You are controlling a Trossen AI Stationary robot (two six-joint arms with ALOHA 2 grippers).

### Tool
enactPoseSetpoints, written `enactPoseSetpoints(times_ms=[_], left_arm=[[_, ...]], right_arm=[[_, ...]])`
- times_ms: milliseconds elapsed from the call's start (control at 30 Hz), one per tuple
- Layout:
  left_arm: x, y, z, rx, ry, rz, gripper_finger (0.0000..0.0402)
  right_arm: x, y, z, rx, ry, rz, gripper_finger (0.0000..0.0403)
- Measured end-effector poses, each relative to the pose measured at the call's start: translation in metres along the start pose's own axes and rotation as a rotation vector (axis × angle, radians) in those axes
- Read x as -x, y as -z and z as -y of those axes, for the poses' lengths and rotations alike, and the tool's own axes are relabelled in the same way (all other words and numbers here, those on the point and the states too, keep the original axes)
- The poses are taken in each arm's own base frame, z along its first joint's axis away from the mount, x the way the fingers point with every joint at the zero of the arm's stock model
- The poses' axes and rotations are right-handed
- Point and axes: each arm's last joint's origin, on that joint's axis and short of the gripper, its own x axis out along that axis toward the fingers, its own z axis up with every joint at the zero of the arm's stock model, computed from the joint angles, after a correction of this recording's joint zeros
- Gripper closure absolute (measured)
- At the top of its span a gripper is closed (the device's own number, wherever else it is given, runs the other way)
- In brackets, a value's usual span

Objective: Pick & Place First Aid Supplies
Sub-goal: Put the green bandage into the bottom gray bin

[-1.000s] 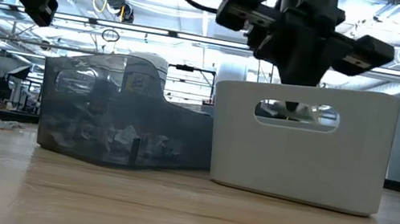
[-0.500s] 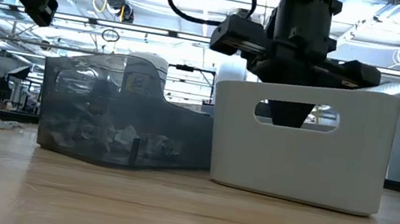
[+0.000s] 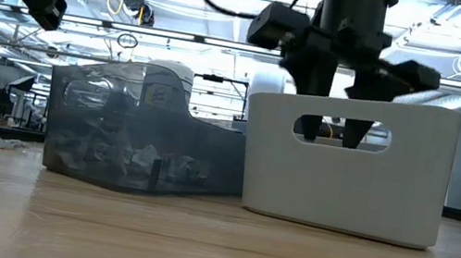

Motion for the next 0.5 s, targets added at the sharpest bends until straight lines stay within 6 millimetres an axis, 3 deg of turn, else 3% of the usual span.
enactPoseSetpoints(times_ms=[333, 500], left_arm=[[0.0, 0.0, 0.0, 0.0, 0.0, 0.0, 0.0135], [0.0, 0.0, 0.0, 0.0, 0.0, 0.0, 0.0135]], right_arm=[[0.037, -0.018, 0.018, -0.001, -0.026, 0.033, 0.0221], [0.044, -0.025, 0.024, 0.011, -0.011, 0.035, 0.0229]])
